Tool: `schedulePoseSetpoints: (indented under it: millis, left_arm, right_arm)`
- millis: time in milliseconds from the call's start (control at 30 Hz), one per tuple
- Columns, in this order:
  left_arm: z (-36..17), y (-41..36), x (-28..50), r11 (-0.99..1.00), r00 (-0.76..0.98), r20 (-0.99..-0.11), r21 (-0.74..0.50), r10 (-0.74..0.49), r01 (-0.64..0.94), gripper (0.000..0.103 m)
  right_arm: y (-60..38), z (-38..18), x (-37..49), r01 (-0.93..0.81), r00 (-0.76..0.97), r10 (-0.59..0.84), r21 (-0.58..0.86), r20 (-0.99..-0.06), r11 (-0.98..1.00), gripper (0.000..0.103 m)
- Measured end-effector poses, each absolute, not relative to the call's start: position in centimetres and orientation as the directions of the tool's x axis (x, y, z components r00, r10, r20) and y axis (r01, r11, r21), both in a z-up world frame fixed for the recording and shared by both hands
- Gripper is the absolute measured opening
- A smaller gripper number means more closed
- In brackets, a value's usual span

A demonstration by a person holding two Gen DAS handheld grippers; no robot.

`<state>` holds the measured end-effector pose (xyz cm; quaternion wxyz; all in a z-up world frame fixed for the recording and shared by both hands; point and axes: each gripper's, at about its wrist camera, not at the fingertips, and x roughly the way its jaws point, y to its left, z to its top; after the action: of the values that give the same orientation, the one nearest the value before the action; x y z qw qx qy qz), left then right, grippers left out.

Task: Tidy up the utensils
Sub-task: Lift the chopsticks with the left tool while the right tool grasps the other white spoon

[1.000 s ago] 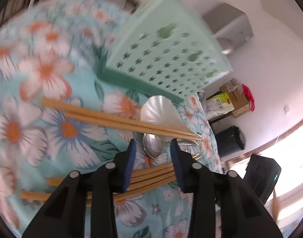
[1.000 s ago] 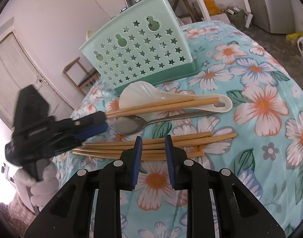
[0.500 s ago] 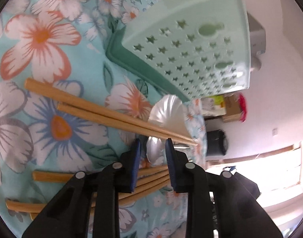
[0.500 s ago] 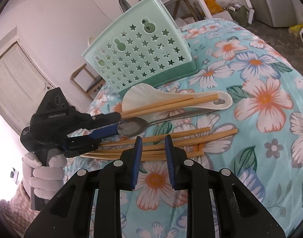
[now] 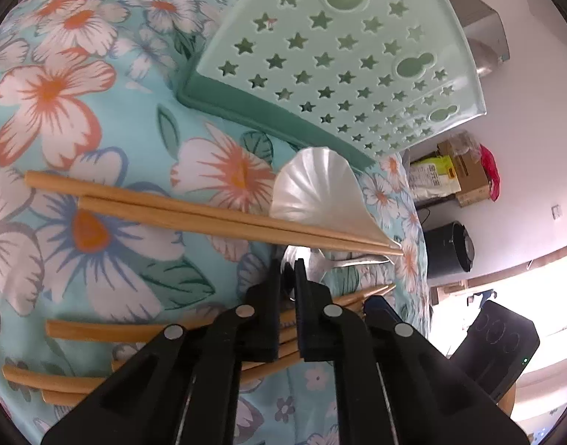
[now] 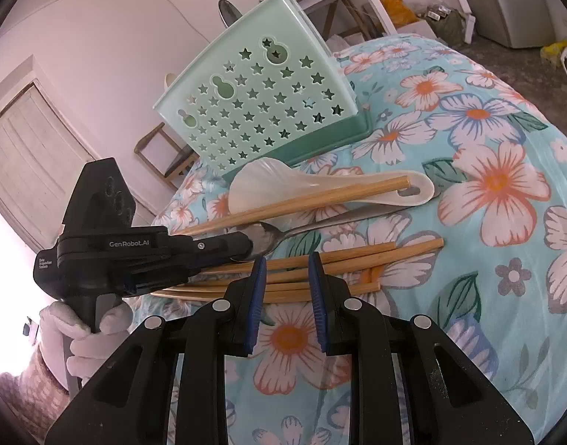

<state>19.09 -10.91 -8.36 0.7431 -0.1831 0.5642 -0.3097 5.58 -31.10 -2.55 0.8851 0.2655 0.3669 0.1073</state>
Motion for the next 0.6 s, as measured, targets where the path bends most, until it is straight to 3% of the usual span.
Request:
schedulePoseSetpoints:
  millis: [600]
  left_arm:
    - [-2.6,-3.6,13.7,0.776,0.375,-0.683,-0.511,-0.627,0.37,0.001]
  right_arm:
    - [-32.3,1.1,3.6,0.061,0.751,0.279,0.484,-0.599,0.873,0.026]
